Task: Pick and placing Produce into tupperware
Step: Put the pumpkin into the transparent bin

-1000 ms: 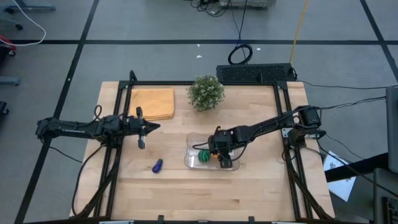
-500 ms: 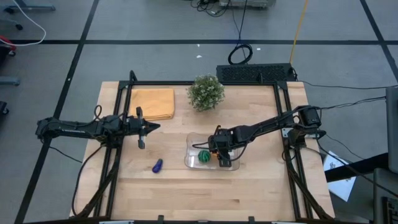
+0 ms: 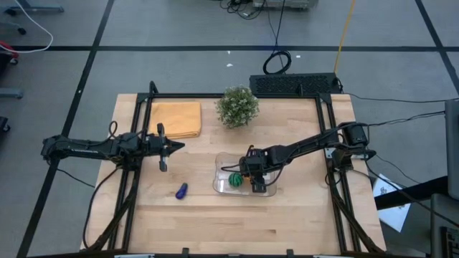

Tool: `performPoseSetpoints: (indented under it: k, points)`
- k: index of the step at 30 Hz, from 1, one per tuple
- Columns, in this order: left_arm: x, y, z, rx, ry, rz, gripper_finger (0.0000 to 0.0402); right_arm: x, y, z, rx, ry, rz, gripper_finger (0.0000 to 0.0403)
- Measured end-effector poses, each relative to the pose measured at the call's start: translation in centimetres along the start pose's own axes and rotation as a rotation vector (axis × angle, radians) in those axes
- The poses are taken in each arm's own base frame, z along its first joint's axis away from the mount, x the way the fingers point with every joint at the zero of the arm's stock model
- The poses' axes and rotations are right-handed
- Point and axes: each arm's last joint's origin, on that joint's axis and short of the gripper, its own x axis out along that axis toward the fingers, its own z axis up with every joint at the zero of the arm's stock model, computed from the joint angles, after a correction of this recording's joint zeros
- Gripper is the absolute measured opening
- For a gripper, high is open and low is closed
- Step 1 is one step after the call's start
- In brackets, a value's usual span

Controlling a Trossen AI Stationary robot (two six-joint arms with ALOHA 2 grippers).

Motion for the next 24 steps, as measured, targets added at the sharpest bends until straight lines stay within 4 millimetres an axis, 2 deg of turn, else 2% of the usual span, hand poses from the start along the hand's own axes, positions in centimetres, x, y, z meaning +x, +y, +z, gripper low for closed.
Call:
performPoseSetpoints:
  k: [24]
  points:
    - [0.00,-0.01,-0.06,-0.002,0.006,-0.001,0.0019,0.02,0.01,-0.03,-0.020,0.001,0.004,0.0222]
